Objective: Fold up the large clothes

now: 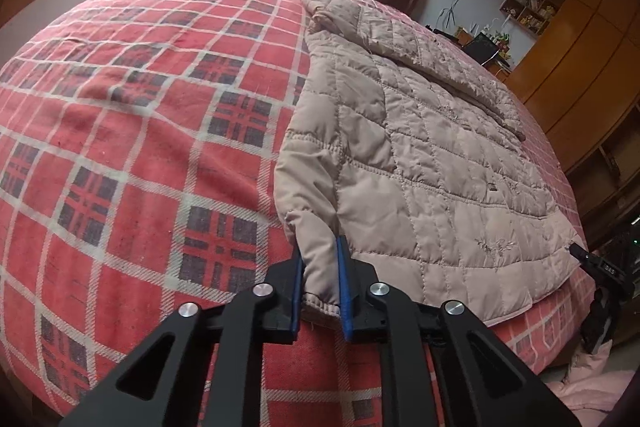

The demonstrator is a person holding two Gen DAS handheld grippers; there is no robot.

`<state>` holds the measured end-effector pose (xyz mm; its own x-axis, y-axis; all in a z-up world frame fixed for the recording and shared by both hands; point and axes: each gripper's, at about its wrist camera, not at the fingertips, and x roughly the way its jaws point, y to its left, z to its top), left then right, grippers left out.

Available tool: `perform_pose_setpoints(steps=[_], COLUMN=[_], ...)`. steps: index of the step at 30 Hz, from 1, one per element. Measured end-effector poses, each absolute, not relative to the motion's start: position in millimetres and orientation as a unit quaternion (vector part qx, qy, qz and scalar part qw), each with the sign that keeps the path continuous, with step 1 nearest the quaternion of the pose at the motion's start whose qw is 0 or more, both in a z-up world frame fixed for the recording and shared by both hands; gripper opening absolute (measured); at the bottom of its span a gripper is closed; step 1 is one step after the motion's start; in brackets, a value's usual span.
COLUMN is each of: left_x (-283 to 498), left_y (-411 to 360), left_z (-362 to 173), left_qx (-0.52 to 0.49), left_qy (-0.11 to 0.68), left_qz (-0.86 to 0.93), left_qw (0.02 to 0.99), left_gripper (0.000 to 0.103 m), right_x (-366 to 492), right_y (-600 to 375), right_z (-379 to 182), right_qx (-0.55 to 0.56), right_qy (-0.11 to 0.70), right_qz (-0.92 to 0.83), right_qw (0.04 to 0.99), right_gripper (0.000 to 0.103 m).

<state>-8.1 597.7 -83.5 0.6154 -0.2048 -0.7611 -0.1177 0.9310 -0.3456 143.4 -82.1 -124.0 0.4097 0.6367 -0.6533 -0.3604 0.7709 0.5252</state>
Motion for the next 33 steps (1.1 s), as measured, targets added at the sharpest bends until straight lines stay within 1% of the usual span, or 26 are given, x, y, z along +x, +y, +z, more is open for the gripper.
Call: perform_pose_setpoints(steps=[8, 12, 16, 24, 33], left_x=[7, 33, 73, 153, 199], left_y=[601, 606, 613, 622, 637], left_z=[-49, -35, -31, -42, -71], left_qx=[-0.196, -0.194, -0.197, -0.198, -0.228], left_qy=[0.396, 0.386, 0.394, 0.424, 0.437], left_qz=[-0.054, -0.057, -0.056, -0.07, -0.076], left_qw=[0.896, 0.9, 0.896, 0.881, 0.867], left_gripper=[0.012, 0.012, 0.012, 0.012, 0.012], right_x=[170, 202, 239, 311, 362], right_y=[-83, -76, -67, -45, -34], right_z=[-86, -75, -74, -84, -96], right_qx=[0.157, 0.143, 0.138, 0.127, 0.156], right_qy=[0.433, 0.45, 0.478, 0.527, 0.519], right_qz=[0.315, 0.308, 0.298, 0.293, 0.305], right_qw=[0.83, 0.826, 0.815, 0.788, 0.783], right_gripper=[0.01, 0.01, 0.01, 0.01, 0.011])
